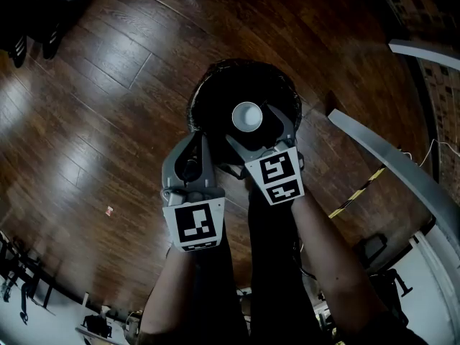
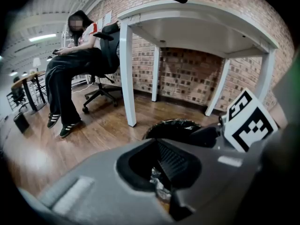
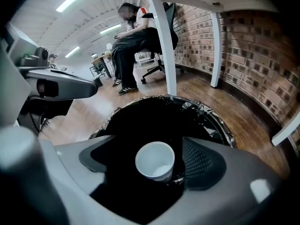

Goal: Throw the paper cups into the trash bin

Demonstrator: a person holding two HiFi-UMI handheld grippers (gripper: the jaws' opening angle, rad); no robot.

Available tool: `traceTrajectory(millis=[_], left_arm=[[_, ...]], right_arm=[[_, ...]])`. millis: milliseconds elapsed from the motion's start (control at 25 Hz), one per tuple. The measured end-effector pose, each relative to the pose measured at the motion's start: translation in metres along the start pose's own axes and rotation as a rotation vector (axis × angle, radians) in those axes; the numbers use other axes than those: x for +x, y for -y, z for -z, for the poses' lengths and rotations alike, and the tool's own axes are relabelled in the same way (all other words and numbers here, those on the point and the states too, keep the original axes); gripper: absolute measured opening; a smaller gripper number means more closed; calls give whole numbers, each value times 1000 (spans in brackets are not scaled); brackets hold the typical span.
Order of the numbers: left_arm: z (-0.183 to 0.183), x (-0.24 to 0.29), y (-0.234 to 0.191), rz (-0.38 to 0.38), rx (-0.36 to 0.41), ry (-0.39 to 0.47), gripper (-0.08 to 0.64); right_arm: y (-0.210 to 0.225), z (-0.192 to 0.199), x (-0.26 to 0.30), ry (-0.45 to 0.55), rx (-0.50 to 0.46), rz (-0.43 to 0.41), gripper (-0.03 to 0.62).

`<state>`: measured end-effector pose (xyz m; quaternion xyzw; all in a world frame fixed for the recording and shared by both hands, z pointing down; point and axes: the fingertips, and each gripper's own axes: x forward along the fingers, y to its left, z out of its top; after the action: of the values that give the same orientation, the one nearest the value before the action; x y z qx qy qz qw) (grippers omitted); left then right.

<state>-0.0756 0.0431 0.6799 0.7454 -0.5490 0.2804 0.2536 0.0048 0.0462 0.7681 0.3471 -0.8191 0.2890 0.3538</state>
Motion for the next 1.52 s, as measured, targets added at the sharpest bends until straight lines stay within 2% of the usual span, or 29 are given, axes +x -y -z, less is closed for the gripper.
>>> traceTrajectory(millis=[280, 520, 720, 920, 1080, 1280, 1520], left_arm=[[-5, -4, 0, 5, 14, 12, 5], [-21, -19, -1, -7, 29, 43, 5], [-75, -48, -6, -18, 32, 125, 5], [-143, -92, -11, -40, 49, 212, 5], [-194, -118, -17, -69, 69, 276, 5], [-239, -167, -9, -65, 103, 364, 5], [-279, -215, 4, -65, 72, 425, 5]], right_arm=[[2, -3, -3, -2, 10, 14, 433], [3, -26, -29, 47, 20, 36, 433], [0, -79, -74, 158, 17, 50, 433], [-35, -160, -134, 282, -28, 0, 431], [-45, -209, -172, 366, -42, -8, 428], [-60, -241, -224, 439, -25, 12, 419], [-64, -280, -287, 511, 3, 26, 397]])
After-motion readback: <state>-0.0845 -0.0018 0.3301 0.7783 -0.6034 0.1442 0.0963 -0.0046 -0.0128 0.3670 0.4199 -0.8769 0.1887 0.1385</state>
